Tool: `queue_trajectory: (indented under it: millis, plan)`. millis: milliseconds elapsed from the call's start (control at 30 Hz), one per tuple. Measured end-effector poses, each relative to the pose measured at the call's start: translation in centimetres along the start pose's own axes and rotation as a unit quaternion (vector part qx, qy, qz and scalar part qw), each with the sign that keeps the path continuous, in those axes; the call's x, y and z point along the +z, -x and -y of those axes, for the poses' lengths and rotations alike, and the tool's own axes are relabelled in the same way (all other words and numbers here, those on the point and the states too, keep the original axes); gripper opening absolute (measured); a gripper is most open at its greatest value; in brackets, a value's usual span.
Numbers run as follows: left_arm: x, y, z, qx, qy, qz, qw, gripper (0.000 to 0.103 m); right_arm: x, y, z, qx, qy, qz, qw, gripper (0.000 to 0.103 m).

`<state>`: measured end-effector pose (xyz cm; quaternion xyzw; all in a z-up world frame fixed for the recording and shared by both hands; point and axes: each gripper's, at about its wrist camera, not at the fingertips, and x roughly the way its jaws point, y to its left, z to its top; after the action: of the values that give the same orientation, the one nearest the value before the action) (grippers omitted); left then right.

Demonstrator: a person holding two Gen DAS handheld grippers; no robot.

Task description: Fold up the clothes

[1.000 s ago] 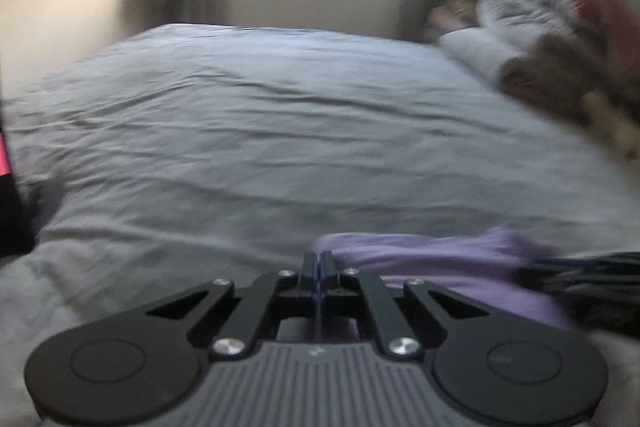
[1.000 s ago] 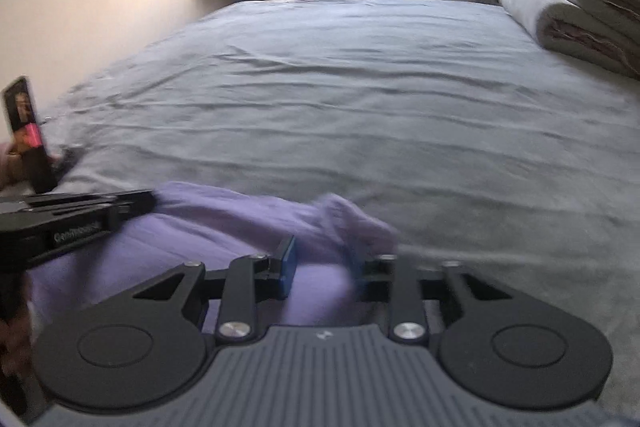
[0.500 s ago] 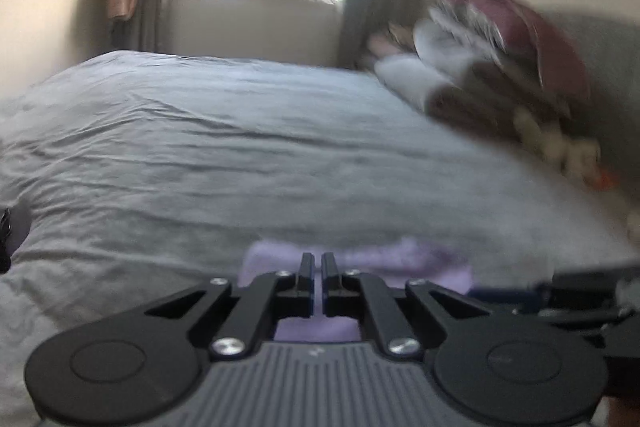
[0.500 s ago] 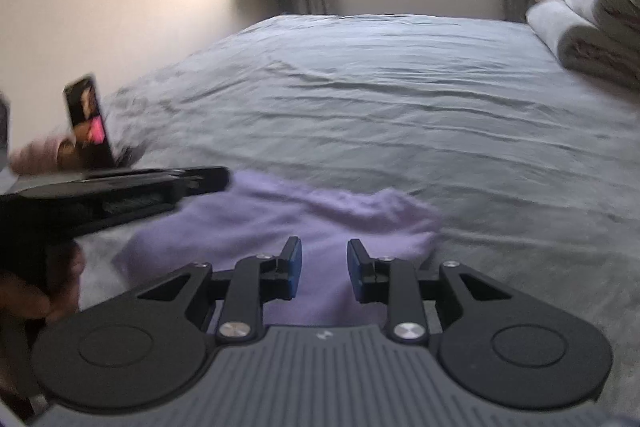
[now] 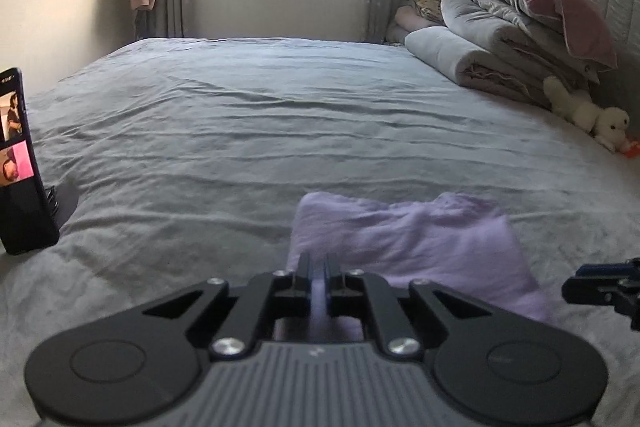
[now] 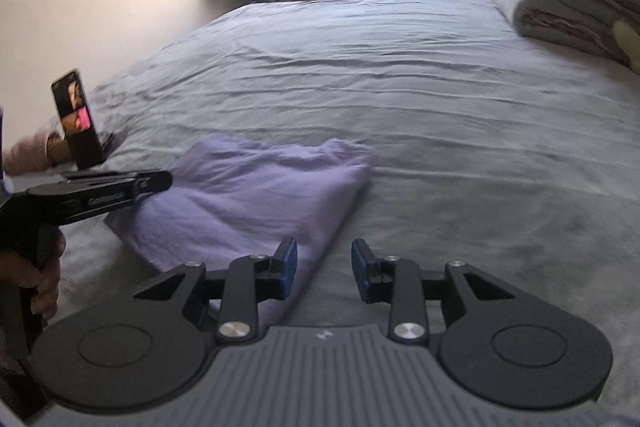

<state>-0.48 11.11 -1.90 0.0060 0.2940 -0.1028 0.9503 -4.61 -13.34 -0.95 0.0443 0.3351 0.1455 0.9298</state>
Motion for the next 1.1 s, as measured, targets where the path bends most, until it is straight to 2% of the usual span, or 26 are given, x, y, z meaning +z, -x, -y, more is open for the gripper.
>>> queue_trajectory:
  millis: [33, 100, 233, 300, 567, 800, 1100]
  plan:
    - [0.1, 0.1, 0.2, -0.001, -0.001, 0.0, 1.0, 0.02, 0.1, 0.4, 0.5, -0.002, -0.007, 0.002, 1.0, 0.036]
    - [0.3, 0.3, 0.5, -0.003, -0.003, -0.003, 1.0, 0.04, 0.2, 1.2, 1.3, -0.006, -0.02, 0.005, 1.0, 0.038]
    - [1.1, 0.3, 1.4, 0.003, -0.012, -0.019, 0.9997, 0.053, 0.5, 2.1, 2.3, -0.006, -0.039, 0.01, 0.999, 0.043]
    - [1.4, 0.2, 2.0, 0.01, -0.019, -0.026, 0.9994, 0.063, 0.7, 2.2, 2.5, -0.008, -0.044, 0.011, 0.999, 0.045]
    - [2.2, -1.1, 3.5, 0.013, -0.042, -0.046, 0.9979, 0.063, 1.6, 0.4, 2.1, -0.006, -0.052, 0.008, 0.999, 0.045]
    - [2.1, -2.9, 3.4, 0.022, -0.029, -0.071, 0.9968, 0.063, 2.3, -2.7, 1.4, 0.004, -0.059, -0.004, 0.998, 0.046]
    - [2.1, -4.3, 3.1, 0.023, -0.024, -0.067, 0.9972, 0.064, 3.3, -6.9, 1.9, 0.002, -0.076, -0.024, 0.997, 0.046]
